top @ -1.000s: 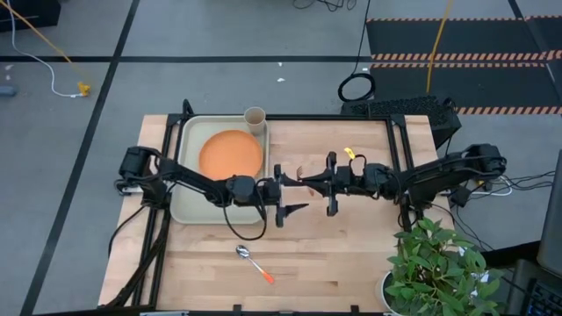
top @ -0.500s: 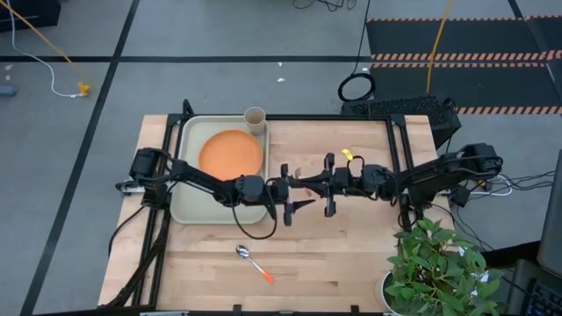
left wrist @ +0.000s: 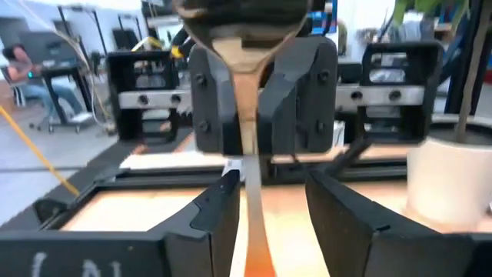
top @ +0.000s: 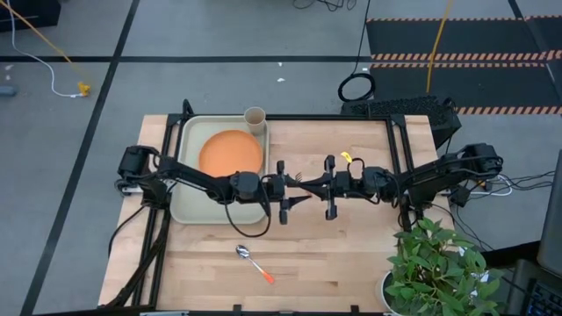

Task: Pick and place plate/cup/fork/spoon on tray
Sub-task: Put the orange fork on the light brown tray

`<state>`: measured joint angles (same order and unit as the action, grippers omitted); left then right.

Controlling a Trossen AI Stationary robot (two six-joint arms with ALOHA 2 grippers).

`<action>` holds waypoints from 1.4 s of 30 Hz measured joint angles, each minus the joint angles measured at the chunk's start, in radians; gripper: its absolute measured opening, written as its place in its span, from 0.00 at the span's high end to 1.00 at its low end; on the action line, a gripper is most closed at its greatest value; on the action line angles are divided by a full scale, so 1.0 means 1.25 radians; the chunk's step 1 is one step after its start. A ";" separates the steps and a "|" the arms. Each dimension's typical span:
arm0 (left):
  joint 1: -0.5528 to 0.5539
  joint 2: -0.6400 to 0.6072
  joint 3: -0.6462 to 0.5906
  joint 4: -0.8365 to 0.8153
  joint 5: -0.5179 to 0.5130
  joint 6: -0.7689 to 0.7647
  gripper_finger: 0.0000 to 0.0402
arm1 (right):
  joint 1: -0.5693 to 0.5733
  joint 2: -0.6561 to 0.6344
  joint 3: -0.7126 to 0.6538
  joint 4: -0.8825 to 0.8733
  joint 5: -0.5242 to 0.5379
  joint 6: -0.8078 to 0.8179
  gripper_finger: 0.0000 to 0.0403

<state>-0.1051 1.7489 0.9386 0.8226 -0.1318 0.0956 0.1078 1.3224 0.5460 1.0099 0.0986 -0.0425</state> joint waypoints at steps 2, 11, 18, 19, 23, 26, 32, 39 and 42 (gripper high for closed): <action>0.000 -0.019 0.000 -0.020 0.000 0.000 0.64 | 0.000 0.000 -0.002 0.009 0.000 0.000 1.00; 0.003 -0.040 0.000 -0.067 0.001 -0.023 0.77 | -0.001 0.000 -0.004 0.015 0.000 0.000 1.00; 0.005 -0.039 0.000 -0.076 0.001 -0.020 0.78 | -0.001 0.000 -0.004 0.021 0.000 0.000 1.00; 0.005 -0.039 0.000 -0.077 0.001 -0.019 0.78 | -0.001 0.000 -0.004 0.021 0.000 0.000 1.00; 0.013 -0.039 0.000 -0.089 0.001 0.001 0.79 | -0.001 0.000 -0.004 0.020 0.000 0.012 1.00; 0.019 -0.039 0.000 -0.094 0.003 0.003 0.86 | -0.002 0.000 -0.004 0.009 0.002 0.018 1.00; 0.026 -0.040 0.000 -0.109 0.007 0.000 0.96 | -0.002 0.000 -0.005 -0.001 0.003 0.029 1.00; 0.026 -0.086 0.000 -0.205 -0.028 0.020 0.94 | -0.002 -0.002 -0.004 -0.011 0.006 0.066 0.90; 0.024 -0.130 0.000 -0.289 -0.091 0.038 0.97 | -0.001 -0.005 -0.004 -0.028 0.004 0.064 0.81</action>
<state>-0.0745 1.5864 0.9386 0.4614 -0.2453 0.1431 0.1068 1.3158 0.5406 0.9748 0.1032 0.0372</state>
